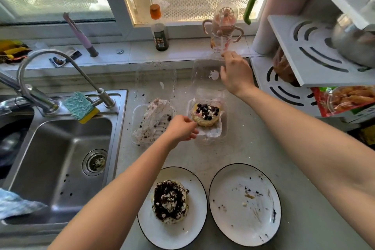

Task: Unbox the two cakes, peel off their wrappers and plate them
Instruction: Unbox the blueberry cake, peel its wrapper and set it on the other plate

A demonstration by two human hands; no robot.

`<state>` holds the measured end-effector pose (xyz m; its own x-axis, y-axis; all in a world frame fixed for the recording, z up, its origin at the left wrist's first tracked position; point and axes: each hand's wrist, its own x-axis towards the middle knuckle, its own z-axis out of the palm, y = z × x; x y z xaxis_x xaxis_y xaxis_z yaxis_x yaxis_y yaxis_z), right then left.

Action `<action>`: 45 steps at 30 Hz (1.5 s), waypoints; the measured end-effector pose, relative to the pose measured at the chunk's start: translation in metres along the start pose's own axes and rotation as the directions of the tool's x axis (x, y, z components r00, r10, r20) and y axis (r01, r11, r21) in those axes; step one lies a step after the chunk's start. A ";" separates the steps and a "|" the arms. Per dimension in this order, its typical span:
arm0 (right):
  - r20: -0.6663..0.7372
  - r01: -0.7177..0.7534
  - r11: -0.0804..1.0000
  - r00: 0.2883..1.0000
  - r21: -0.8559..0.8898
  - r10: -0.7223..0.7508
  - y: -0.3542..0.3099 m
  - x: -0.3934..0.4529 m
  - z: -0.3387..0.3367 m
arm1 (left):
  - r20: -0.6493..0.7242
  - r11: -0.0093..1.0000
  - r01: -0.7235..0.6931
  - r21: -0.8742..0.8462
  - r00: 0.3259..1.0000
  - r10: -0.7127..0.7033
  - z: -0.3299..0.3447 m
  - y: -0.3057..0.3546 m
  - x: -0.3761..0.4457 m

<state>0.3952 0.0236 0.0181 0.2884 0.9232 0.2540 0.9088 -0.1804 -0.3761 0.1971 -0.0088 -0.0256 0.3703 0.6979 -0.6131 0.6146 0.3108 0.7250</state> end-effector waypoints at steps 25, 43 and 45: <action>0.600 -0.162 0.985 0.795 0.065 0.091 0.058 -0.065 0.037 | 0.235 0.478 -0.356 0.803 0.926 0.295 -0.038 0.034 0.085; 0.530 -0.323 0.946 0.801 -0.007 0.277 0.039 -0.073 0.077 | 0.222 0.167 -0.336 0.927 0.849 0.480 -0.017 0.014 0.097; 0.509 -0.348 0.937 0.811 0.026 0.287 0.038 -0.074 0.079 | 0.210 0.190 -0.350 0.917 0.832 0.514 -0.018 0.009 0.097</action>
<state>0.3844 -0.0242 -0.0856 0.3412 0.8701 -0.3556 0.7434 -0.4813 -0.4644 0.2262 0.0731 -0.0734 0.7702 0.6044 -0.2035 0.6266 -0.7767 0.0645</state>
